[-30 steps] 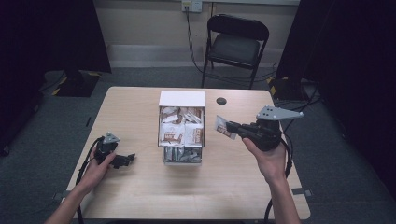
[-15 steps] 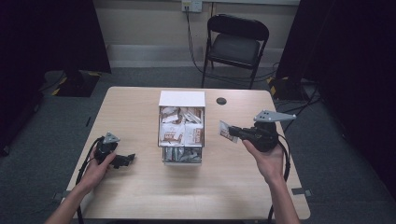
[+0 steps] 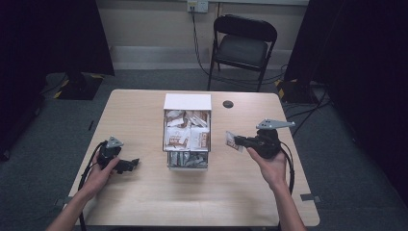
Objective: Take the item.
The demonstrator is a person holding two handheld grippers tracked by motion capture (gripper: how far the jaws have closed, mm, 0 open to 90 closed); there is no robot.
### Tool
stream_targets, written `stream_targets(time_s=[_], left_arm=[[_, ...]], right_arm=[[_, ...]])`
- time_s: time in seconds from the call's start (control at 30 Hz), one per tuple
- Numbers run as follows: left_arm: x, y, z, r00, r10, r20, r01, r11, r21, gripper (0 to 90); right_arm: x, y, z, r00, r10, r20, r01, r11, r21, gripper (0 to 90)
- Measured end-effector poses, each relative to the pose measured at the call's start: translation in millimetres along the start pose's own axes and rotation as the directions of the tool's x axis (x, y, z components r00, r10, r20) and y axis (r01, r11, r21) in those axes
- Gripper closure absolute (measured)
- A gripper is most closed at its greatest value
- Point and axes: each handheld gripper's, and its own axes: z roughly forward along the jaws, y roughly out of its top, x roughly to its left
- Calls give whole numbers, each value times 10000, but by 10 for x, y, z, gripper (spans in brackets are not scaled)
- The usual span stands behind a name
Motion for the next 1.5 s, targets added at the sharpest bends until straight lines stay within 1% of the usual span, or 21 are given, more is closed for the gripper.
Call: stream_targets(time_s=[0.07, 0.2, 0.23, 0.27, 0.33, 0.43, 0.5, 0.53, 0.57, 0.7, 0.83, 0.93, 1.07, 1.3, 1.33, 1.4, 1.5], left_arm=[[0, 0, 0, 10000, 7, 2, -7, 10000, 3, 0], [0, 0, 0, 10000, 6, 1, -6, 10000, 2, 0], [0, 0, 0, 10000, 6, 2, -6, 10000, 0, 0], [0, 0, 0, 10000, 3, 3, -3, 10000, 3, 0], [0, 0, 0, 10000, 5, 1, -5, 10000, 3, 0], [0, 0, 0, 10000, 6, 0, -6, 10000, 2, 0], [0, 0, 0, 10000, 5, 0, -5, 10000, 2, 0], [0, 0, 0, 10000, 5, 0, -5, 10000, 2, 0], [0, 0, 0, 10000, 5, 0, -5, 10000, 1, 0], [0, 0, 0, 10000, 8, 1, -8, 10000, 0, 0], [0, 0, 0, 10000, 6, 1, -6, 10000, 2, 0], [0, 0, 0, 10000, 4, 1, -4, 10000, 2, 0], [0, 0, 0, 10000, 2, 3, -2, 10000, -1, 0], [0, 0, 0, 10000, 6, 2, -6, 10000, 1, 0], [0, 0, 0, 10000, 6, 1, -6, 10000, 2, 0], [0, 0, 0, 10000, 6, 0, -6, 10000, 2, 0], [0, 0, 0, 10000, 7, 2, -7, 10000, 3, 0]], right_arm=[[-36, -36, 34, 10000, 14, 7, -14, 10000, 53, 900], [-92, -112, 156, 10000, -9, 71, 7, 9992, 390, 900], [-103, -130, 182, 10000, 11, 62, -13, 9993, 387, 900], [-129, -174, 242, 9999, 74, 83, -79, 9984, 563, 900], [-161, -218, 298, 9999, 92, 129, -101, 9973, 731, 900], [-210, -294, 377, 9997, 234, 102, -240, 9975, 668, 900], [-239, -343, 433, 9995, 283, 115, -292, 9957, 878, 900], [-239, -343, 433, 9995, 283, 115, -292, 9957, 878, 900], [-264, -389, 492, 9993, 350, 164, -366, 9931, 1113, 900], [-279, -428, 559, 9993, 354, 156, -371, 9907, 1307, 900], [-286, -452, 610, 9994, 320, 124, -333, 9902, 1353, 900], [-304, -491, 664, 9990, 430, 152, -448, 9876, 1502, 900], [-316, -520, 715, 9989, 432, 181, -456, 9862, 1594, 900], [-339, -551, 794, 9986, 476, 246, -510, 9853, 1628, 900], [-346, -560, 802, 9984, 512, 255, -547, 9851, 1632, 900], [-366, -583, 818, 9971, 749, 156, -765, 9843, 1590, 900], [-386, -605, 847, 9968, 785, 139, -797, 9837, 1610, 900]])
